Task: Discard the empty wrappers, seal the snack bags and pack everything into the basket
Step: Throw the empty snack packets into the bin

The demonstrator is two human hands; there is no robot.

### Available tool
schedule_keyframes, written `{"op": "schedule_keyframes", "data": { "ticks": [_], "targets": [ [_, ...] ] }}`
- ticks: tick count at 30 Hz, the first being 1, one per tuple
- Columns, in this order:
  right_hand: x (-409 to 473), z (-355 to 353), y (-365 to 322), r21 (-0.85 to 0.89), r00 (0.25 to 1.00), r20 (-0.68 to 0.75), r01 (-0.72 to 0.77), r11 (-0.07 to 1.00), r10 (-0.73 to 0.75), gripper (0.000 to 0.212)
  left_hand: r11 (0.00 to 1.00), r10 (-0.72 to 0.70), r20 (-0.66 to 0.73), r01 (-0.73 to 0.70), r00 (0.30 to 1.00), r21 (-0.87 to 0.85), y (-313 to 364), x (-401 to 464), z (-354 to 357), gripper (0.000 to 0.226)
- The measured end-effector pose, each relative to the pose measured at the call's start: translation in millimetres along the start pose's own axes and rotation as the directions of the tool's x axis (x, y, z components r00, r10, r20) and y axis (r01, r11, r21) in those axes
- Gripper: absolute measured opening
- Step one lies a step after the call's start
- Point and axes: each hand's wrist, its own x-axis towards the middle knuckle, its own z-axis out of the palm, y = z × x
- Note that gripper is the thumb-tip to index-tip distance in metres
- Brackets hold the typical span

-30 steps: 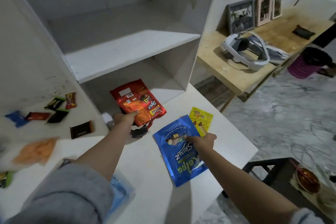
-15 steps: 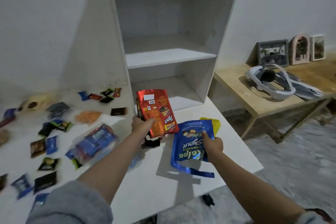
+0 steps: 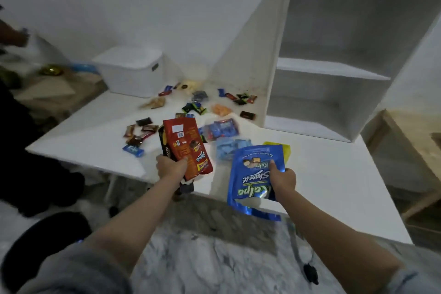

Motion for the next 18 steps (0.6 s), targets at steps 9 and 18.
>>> {"op": "schedule_keyframes", "data": {
  "ticks": [9,18],
  "targets": [
    [-116.8,192.7,-0.7,-0.187,0.911,0.404,0.166,0.968,-0.079,0.050,0.973,-0.217,-0.259,0.188,0.941,-0.135,-115.2,46.3,-232.7,0.053],
    [-288.1,369.3,38.1,-0.287,0.779,0.627,0.265,0.920,-0.029,0.059,0.919,-0.378,-0.445,0.271,0.812,-0.286,-231.3,39.6,-426.8,0.054]
  ]
}}
